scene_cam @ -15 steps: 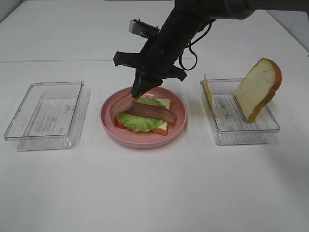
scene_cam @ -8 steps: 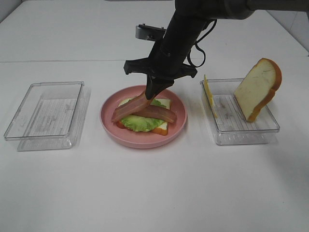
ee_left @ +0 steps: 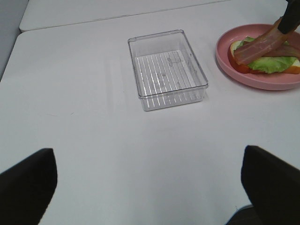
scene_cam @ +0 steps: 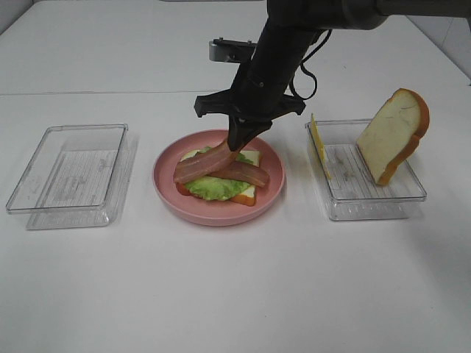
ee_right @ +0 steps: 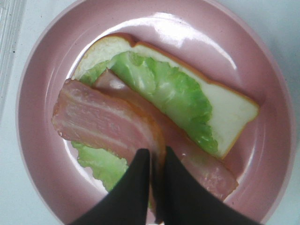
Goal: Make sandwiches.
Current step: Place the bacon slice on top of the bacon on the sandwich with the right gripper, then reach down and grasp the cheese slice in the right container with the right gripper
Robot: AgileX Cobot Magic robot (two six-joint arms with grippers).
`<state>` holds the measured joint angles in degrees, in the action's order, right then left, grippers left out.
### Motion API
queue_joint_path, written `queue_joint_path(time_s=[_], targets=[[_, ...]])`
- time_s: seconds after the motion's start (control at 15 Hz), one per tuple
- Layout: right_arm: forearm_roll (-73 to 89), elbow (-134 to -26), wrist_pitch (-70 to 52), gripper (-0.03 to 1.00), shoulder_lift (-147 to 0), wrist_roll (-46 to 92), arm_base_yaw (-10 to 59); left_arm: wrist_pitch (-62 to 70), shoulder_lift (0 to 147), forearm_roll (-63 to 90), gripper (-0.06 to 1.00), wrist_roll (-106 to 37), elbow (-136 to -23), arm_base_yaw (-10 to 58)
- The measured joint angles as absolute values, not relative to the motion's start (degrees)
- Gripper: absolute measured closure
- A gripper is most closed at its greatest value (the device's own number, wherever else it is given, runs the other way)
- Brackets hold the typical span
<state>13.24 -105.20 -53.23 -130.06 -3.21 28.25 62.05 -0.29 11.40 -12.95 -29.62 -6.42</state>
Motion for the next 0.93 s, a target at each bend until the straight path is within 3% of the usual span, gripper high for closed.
queue_joint_path(time_s=[0.2,0.33,0.67,0.93], targets=[[12.3,-105.2,-52.5,0.40,-130.1,-3.2,28.2,62.1,-0.3,11.4,-0.05,-12.9,-29.6,-6.4],[10.2,-106.2,-55.2,0.21,-130.1,-4.1,28.2,62.1,-0.3,11.4,-0.05,-12.9,-29.6,-6.4],[4.3,-120.7,-68.8,0.20,-130.1,-10.3,28.2,62.1,-0.3,11.4,-0.05,-12.9,-29.6,-6.4],[0.3,-129.4,-69.0,0.20,-125.6,-17.9,28.2,62.1,-0.3,11.4,-0.05,-12.9,-29.6,-6.4]])
